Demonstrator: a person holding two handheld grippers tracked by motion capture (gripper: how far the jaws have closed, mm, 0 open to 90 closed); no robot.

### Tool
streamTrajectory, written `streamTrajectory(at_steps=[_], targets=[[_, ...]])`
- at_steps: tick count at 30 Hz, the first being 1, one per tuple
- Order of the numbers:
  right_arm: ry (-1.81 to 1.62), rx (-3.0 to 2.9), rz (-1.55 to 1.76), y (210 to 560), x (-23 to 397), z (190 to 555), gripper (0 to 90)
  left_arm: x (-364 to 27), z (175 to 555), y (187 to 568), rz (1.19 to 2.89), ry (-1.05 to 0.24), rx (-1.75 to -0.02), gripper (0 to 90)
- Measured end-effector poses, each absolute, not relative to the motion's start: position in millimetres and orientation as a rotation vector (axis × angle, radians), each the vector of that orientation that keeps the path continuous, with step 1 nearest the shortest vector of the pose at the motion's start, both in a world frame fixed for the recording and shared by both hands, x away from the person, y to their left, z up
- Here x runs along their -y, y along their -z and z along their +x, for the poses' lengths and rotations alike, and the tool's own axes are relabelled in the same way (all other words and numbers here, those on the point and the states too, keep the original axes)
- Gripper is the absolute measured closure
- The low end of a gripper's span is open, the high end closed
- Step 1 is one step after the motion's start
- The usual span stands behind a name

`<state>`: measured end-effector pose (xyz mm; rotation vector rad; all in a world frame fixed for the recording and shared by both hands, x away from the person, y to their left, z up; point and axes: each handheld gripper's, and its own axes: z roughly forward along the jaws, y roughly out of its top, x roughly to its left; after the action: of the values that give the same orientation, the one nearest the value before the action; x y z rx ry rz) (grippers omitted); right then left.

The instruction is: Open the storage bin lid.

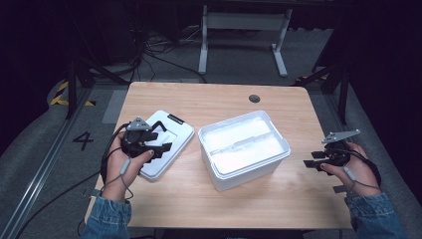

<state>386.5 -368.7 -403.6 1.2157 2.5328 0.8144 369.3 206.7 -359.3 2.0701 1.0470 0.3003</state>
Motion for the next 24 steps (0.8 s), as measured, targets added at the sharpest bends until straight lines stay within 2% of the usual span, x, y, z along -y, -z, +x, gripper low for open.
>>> streamTrajectory(at_steps=[5,10,18,24], targets=[[-0.814,-2.549,1.202,404.8,364.2,390.5,48.1,-200.2,352.6,360.0,2.094,-0.333,-1.035,35.5],[-0.822,-2.55,1.195,403.6,360.8,393.6,48.1,-190.7,340.6,365.5,2.123,-0.315,-1.011,35.4],[-0.814,-2.555,1.192,406.9,359.6,392.9,48.1,-174.1,333.6,381.2,2.193,-0.303,-0.982,35.3],[-0.827,-2.545,1.203,407.5,363.8,393.4,48.1,-167.7,329.0,395.6,2.184,-0.309,-0.962,35.7]])
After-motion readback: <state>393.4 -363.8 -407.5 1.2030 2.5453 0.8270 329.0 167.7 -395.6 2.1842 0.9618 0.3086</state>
